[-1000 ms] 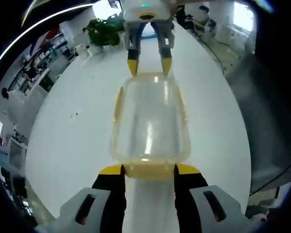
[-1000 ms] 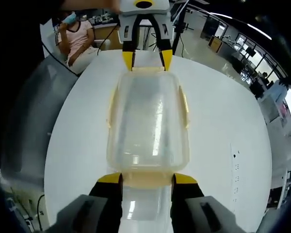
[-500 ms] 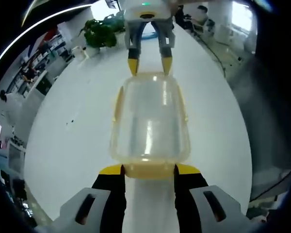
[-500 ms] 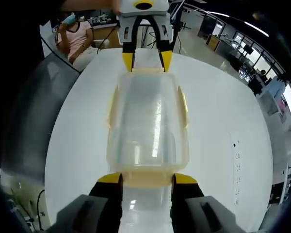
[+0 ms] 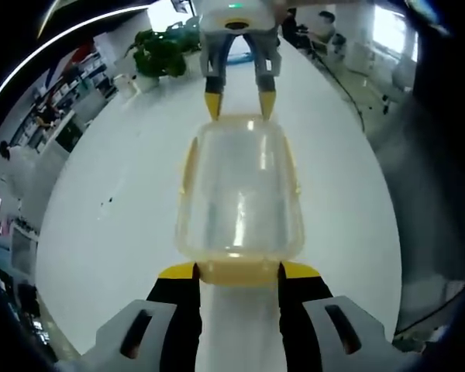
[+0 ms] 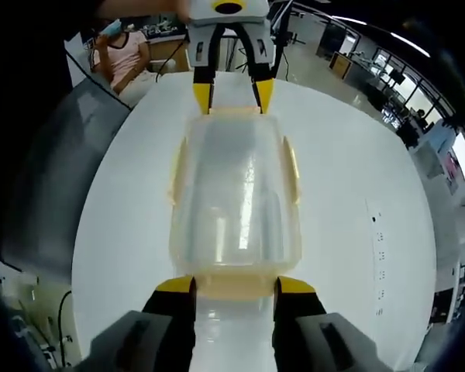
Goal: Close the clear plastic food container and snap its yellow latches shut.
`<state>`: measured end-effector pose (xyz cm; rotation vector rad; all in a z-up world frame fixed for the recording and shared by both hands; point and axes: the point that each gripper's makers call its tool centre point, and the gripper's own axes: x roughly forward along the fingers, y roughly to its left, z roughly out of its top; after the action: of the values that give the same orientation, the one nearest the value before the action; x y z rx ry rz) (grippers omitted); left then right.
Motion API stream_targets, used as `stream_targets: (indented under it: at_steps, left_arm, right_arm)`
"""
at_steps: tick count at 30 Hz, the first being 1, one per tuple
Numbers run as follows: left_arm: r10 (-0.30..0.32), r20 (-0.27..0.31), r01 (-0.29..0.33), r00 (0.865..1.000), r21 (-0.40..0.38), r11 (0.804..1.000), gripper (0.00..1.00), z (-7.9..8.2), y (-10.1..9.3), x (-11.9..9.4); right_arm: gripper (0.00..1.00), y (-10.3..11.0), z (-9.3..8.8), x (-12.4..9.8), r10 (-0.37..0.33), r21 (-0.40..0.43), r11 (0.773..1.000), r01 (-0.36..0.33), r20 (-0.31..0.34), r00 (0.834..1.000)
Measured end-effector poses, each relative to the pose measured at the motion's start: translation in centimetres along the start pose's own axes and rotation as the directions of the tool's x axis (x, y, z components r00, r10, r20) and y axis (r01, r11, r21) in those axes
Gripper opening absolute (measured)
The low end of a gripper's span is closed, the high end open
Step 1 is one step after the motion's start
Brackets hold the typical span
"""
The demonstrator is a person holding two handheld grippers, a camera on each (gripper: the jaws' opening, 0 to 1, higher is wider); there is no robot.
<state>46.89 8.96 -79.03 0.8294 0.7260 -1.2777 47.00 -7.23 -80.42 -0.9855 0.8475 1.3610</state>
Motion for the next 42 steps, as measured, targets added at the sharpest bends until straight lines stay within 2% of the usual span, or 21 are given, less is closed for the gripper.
stream_targets:
  at_steps: [7, 28, 38, 42]
  left_arm:
    - [-0.01, 0.013, 0.01, 1.0, -0.005, 1.0, 0.35, 1.3, 0.0, 0.9]
    - [-0.028, 0.028, 0.028, 0.999, -0.013, 1.0, 0.35, 4.9, -0.8, 3.5]
    - [-0.047, 0.019, 0.047, 0.999, -0.025, 0.999, 0.35, 5.0, -1.2, 4.8]
    - [-0.059, 0.017, 0.06, 0.998, -0.043, 0.997, 0.35, 4.5, -0.9, 5.4]
  right_arm:
    - [0.36, 0.3, -1.4, -0.4, 0.006, 0.017, 1.0, -0.006, 0.002, 1.0]
    - [0.36, 0.6, -5.7, -2.0, 0.009, 0.03, 1.0, -0.007, -0.056, 0.998]
    - [0.36, 1.0, -6.9, -1.3, 0.038, 0.036, 0.999, -0.036, -0.082, 0.996]
    - [0.36, 0.6, -7.0, -0.7, 0.051, 0.039, 0.998, -0.048, -0.085, 0.995]
